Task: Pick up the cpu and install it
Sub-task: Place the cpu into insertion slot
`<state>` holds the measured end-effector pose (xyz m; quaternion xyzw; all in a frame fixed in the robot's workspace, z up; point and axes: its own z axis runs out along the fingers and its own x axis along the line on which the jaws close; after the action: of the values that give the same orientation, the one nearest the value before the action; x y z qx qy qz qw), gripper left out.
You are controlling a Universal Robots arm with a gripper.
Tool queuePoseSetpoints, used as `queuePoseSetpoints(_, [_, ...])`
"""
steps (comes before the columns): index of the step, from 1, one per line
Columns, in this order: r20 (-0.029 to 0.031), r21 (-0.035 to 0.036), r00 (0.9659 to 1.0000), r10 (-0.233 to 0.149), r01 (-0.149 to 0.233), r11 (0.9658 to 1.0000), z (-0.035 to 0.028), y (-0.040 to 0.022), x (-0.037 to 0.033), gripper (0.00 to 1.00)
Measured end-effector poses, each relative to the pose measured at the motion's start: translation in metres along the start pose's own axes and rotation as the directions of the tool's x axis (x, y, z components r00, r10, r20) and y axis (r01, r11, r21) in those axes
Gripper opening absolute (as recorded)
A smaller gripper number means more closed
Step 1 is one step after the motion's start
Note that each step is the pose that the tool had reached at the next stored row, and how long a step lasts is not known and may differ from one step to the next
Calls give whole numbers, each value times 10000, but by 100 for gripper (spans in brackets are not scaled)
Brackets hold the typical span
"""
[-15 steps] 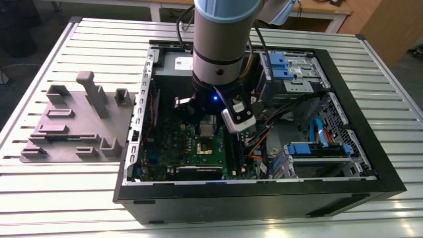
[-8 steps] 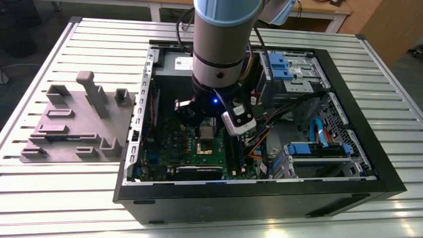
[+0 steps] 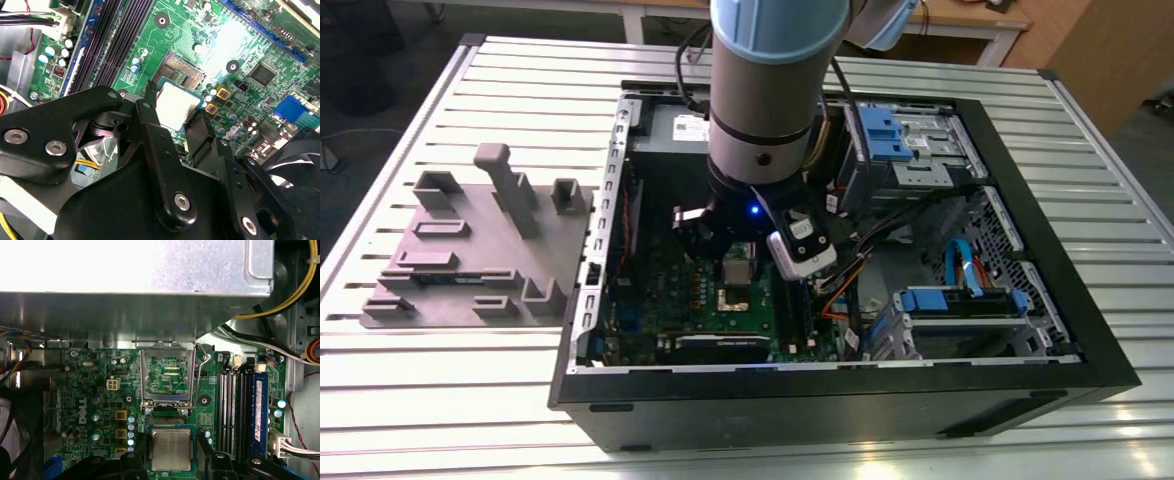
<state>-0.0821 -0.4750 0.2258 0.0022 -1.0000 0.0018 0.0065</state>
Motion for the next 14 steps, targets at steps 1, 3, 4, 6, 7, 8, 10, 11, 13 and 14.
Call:
queuePoseSetpoints(1, [0, 1, 10000, 0, 0, 10000, 0, 0, 0, 47])
queuePoseSetpoints(3, [0, 1, 10000, 0, 0, 10000, 0, 0, 0, 47])
queuePoseSetpoints(4, [0, 0, 10000, 0, 0, 10000, 0, 0, 0, 47])
queuePoseSetpoints(6, [0, 0, 10000, 0, 0, 10000, 1, 0, 0, 47])
queuePoseSetpoints(7, [0, 1, 10000, 0, 0, 10000, 1, 0, 0, 47])
queuePoseSetpoints(8, [0, 1, 10000, 0, 0, 10000, 1, 0, 0, 47])
queuePoseSetpoints(10, [3, 14, 10000, 0, 0, 10000, 7, 1, -1, 47])
queuePoseSetpoints(11, [1, 45, 10000, 0, 0, 10000, 10, 0, 0, 47])
queuePoseSetpoints(13, [1, 145, 10000, 3, -3, 9999, 21, 0, 0, 47])
queuePoseSetpoints(14, [0, 191, 10000, 3, -3, 9998, 32, 0, 0, 47])
